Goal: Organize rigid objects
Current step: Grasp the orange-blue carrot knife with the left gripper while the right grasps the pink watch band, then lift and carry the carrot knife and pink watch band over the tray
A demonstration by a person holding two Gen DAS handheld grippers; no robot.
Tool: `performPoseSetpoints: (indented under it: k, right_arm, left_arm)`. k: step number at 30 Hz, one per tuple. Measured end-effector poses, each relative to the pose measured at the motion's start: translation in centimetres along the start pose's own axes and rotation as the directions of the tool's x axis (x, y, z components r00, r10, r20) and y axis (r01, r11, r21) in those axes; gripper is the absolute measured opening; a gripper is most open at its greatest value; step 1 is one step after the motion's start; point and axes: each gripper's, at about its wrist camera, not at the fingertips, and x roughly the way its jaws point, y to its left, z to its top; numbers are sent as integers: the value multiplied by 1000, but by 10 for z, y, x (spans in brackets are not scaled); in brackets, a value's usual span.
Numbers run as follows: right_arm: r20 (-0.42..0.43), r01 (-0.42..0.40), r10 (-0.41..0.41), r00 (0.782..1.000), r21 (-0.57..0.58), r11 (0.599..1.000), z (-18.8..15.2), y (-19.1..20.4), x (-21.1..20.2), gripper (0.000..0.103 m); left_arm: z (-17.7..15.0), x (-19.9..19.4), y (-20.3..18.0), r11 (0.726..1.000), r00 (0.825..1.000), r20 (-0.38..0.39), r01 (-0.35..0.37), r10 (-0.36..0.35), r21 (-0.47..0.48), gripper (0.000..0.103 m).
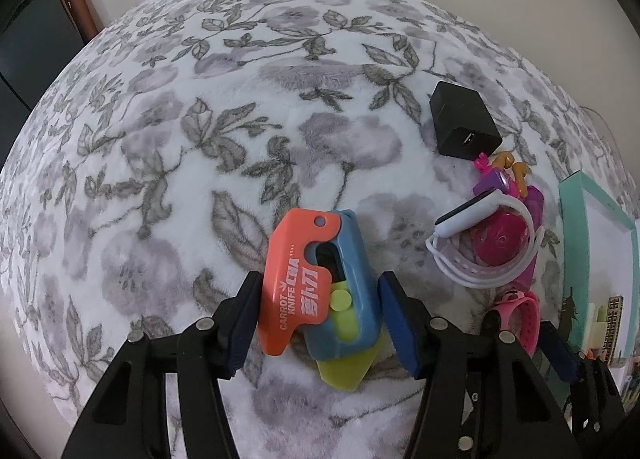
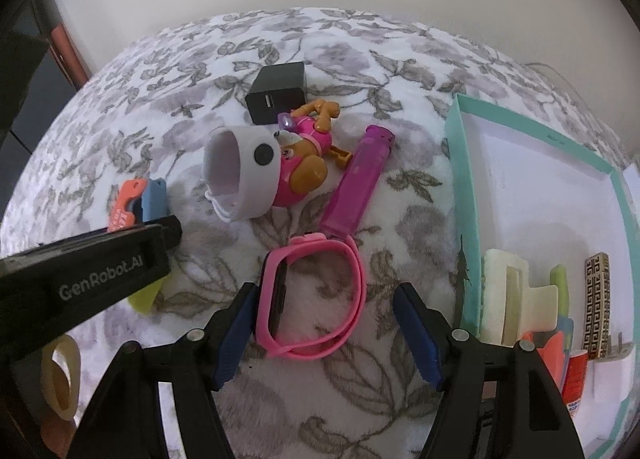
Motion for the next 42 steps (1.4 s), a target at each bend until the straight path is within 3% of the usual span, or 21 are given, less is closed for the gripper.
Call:
performPoseSetpoints:
  k: [6,13,21,29,30,31,32,35,37,39,42]
  right_arm:
    - [6,5,-5,1000,0,1000,-1,0,-1,68]
    - [0,0,0,1000,-13,1000,-7,3,-7,52]
    - [-4,-51,52,999,36,998,-11,-8,-18,51]
    - [98,-95,85,992,104,990,3,-24,-55,51]
    - [117,-94,81,990,111,989,5,-26,-61,51]
    - [145,-96,78,986,124,988,8,-31,-71,51]
    - [167,-100,77,983,137,985,10,-36,-79,51]
    - [221,-106,62,973,196,975,16,-55,-101,51]
    - [242,-126,69,968,228,966,16,-65,-110,51]
    - [238,-113,51,970,257,960,14,-75,-112,51]
    - [219,-113,50,975,287,951,11,-84,-107,51]
  left_arm:
    - [-2,3,-3,1000,1000,12,-12,12,3,61]
    - [-8,-1,-6,999,999,17,-48,47,16,61]
    - [-19,-8,-9,997,997,-16,-78,78,3,61]
    - [-23,-35,-3,996,996,-14,-83,83,-32,59]
    - [-21,-44,-4,996,997,4,-81,82,-34,57]
    - [-20,-52,-4,996,996,21,-83,84,-37,35]
    - [-18,-62,-6,995,995,39,-90,91,-41,4]
    - [-10,-93,-13,998,995,95,-38,42,-45,4]
    - [-4,-105,-24,999,991,124,-45,46,-7,4]
    - [-6,-108,-29,1000,992,127,-12,11,6,4]
    - [-11,-98,-28,999,994,105,-37,35,17,5]
